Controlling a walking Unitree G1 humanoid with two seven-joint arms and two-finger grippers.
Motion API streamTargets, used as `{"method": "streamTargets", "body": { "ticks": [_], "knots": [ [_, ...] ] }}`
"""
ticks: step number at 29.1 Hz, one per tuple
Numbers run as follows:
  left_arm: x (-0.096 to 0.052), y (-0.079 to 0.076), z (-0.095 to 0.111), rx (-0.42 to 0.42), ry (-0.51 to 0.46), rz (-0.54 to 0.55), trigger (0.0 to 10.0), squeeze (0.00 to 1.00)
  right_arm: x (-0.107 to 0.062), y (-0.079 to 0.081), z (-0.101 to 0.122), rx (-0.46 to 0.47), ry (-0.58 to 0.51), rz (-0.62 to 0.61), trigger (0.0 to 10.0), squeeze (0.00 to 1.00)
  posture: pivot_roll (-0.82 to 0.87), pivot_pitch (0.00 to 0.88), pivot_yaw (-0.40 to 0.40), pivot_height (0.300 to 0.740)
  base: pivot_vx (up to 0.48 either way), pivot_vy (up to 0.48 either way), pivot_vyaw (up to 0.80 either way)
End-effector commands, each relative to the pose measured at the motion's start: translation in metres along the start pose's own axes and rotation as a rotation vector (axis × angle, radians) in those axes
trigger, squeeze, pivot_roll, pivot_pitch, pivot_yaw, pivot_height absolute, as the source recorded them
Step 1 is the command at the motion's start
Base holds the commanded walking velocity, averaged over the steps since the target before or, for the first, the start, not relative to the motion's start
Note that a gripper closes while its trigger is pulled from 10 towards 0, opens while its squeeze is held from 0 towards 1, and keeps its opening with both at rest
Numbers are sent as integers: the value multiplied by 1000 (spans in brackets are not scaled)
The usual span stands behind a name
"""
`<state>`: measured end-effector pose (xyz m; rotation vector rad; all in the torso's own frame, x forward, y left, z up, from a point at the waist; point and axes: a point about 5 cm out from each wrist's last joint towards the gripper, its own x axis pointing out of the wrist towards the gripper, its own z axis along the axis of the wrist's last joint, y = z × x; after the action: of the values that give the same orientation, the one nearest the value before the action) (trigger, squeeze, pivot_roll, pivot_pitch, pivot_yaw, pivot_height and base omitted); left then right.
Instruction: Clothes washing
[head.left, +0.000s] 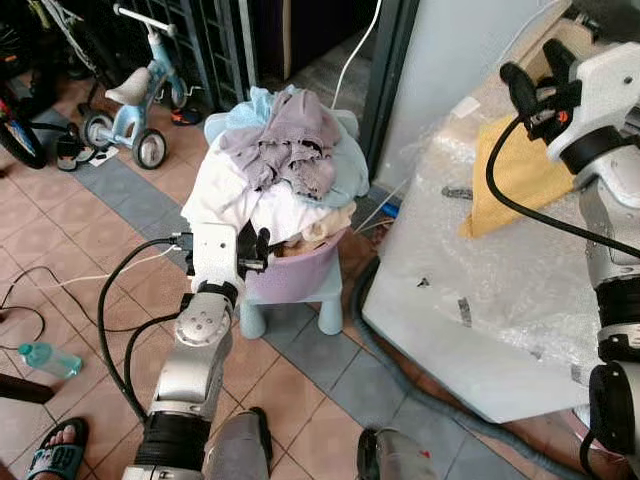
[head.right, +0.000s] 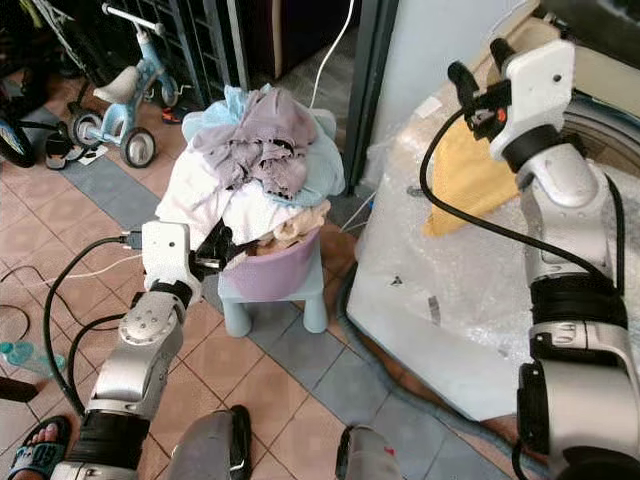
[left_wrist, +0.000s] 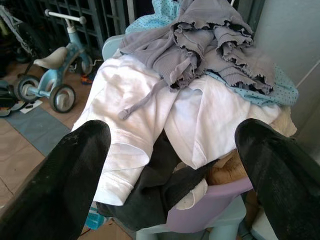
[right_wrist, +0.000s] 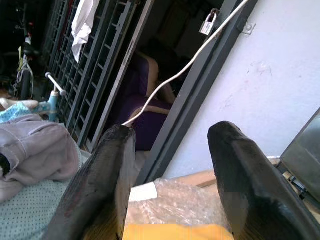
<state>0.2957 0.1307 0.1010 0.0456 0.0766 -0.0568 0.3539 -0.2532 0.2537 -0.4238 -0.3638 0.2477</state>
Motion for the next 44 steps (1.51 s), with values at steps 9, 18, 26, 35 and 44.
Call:
{"method": "streamTargets", "body": {
  "ticks": [9,18,26,35,44],
  "knots": [
    [2,-2,-1,8,4,-30,10000,0,-36,19,-52,-160,310,227,10000,1000,-29,106,31,740,0,0,0],
    [2,-2,0,13,8,-26,10000,0,-26,-2,-68,-72,436,-30,10000,976,-14,110,25,740,0,0,0],
    [0,0,-3,18,15,-11,10000,0,-20,-53,-45,-7,329,-490,10000,945,-10,106,22,740,0,0,0],
    [1,-1,-1,13,4,-13,10000,0,-6,-45,-12,-25,105,-508,10000,553,-25,109,28,740,0,0,0],
    [5,-3,8,-21,-37,49,10000,0,6,57,4,113,-65,-137,10000,0,-21,129,42,740,0,0,0]
  ]
}}
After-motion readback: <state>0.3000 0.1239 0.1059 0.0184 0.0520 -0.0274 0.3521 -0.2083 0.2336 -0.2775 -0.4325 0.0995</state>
